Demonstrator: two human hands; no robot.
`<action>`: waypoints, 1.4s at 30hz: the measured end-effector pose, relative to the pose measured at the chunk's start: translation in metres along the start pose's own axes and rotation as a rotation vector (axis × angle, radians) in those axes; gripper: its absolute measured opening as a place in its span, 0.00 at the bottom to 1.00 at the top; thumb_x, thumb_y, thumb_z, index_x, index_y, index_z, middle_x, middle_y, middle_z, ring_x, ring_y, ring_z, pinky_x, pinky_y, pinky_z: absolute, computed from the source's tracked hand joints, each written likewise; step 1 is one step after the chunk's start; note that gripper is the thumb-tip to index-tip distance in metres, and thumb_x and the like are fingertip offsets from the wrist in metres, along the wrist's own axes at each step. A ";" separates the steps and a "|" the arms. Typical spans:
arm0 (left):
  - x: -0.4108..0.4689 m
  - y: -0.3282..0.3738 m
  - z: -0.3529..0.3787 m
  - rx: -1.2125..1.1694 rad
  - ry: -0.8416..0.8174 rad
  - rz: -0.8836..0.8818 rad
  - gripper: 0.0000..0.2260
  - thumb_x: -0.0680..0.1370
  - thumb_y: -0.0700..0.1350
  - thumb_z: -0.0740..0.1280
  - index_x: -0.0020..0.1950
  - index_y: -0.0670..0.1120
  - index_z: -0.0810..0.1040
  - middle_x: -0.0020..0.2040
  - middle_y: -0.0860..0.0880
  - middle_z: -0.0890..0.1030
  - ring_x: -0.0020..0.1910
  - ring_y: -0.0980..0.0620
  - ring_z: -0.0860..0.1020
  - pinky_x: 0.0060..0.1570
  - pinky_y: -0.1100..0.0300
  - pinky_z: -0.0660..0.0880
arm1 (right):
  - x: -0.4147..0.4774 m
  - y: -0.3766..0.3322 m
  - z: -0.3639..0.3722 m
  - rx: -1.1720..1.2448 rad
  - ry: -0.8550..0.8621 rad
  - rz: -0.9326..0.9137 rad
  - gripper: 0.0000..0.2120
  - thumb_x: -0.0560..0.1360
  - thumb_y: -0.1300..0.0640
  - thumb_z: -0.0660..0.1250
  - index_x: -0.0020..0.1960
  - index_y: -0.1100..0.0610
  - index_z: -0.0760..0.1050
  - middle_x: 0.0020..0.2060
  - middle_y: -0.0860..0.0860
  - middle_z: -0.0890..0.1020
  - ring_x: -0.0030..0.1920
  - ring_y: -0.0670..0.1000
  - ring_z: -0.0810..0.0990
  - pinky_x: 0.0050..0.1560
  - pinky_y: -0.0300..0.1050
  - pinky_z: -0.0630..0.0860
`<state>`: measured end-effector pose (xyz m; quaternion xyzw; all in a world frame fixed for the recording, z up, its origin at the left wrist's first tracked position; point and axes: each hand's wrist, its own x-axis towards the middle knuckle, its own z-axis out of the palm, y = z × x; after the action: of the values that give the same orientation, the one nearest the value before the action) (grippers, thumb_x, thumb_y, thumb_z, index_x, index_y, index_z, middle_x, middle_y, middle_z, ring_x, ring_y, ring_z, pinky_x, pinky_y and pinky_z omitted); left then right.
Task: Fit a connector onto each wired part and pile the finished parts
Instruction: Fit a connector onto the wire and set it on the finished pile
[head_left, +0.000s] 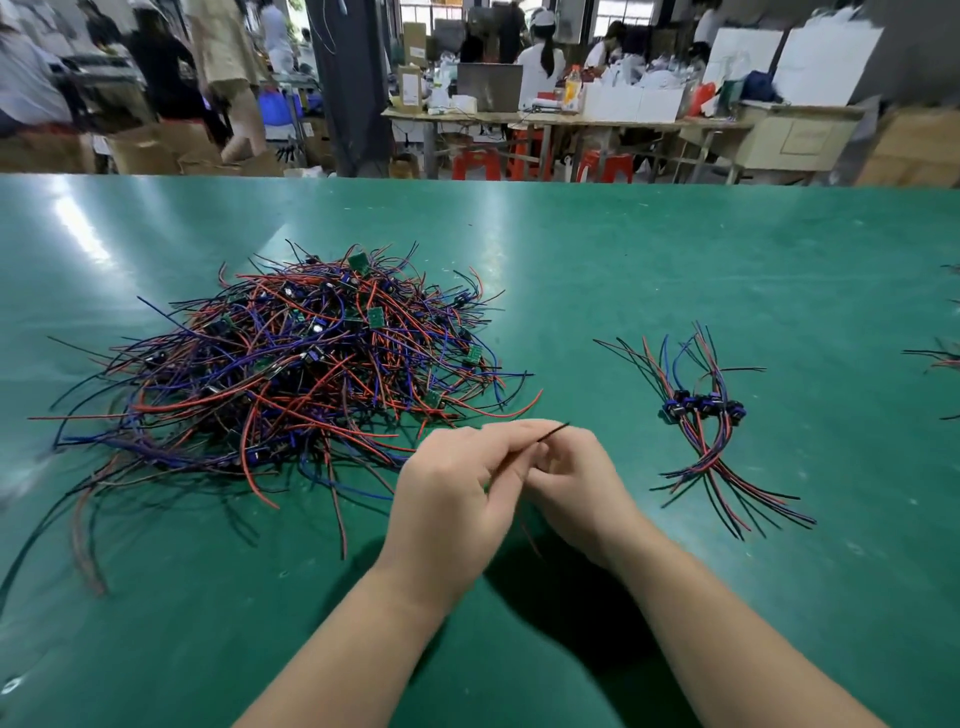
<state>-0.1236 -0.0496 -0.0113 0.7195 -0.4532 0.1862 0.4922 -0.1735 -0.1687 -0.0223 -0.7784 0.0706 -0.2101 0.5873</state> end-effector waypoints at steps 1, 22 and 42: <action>-0.001 0.002 0.000 -0.061 0.014 0.041 0.08 0.76 0.45 0.67 0.53 0.51 0.82 0.49 0.56 0.84 0.46 0.54 0.81 0.47 0.58 0.76 | 0.000 -0.001 -0.002 0.058 -0.008 -0.003 0.14 0.70 0.72 0.67 0.47 0.54 0.80 0.42 0.49 0.85 0.45 0.46 0.81 0.51 0.43 0.78; 0.011 -0.007 -0.003 -0.603 -0.078 -0.564 0.05 0.75 0.43 0.69 0.41 0.44 0.82 0.36 0.49 0.85 0.35 0.58 0.81 0.39 0.69 0.76 | -0.007 -0.030 -0.049 0.976 0.026 0.341 0.10 0.65 0.62 0.66 0.42 0.60 0.85 0.41 0.58 0.85 0.36 0.48 0.85 0.33 0.35 0.79; 0.005 0.010 0.000 -0.781 -0.103 -0.715 0.03 0.72 0.42 0.74 0.42 0.47 0.81 0.38 0.52 0.82 0.35 0.52 0.82 0.26 0.58 0.78 | -0.004 -0.030 -0.028 0.607 0.302 0.287 0.04 0.59 0.58 0.73 0.33 0.53 0.84 0.29 0.50 0.82 0.25 0.44 0.77 0.27 0.31 0.71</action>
<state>-0.1294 -0.0528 -0.0018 0.6003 -0.2387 -0.2115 0.7334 -0.1927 -0.1827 0.0112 -0.5110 0.1994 -0.2497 0.7980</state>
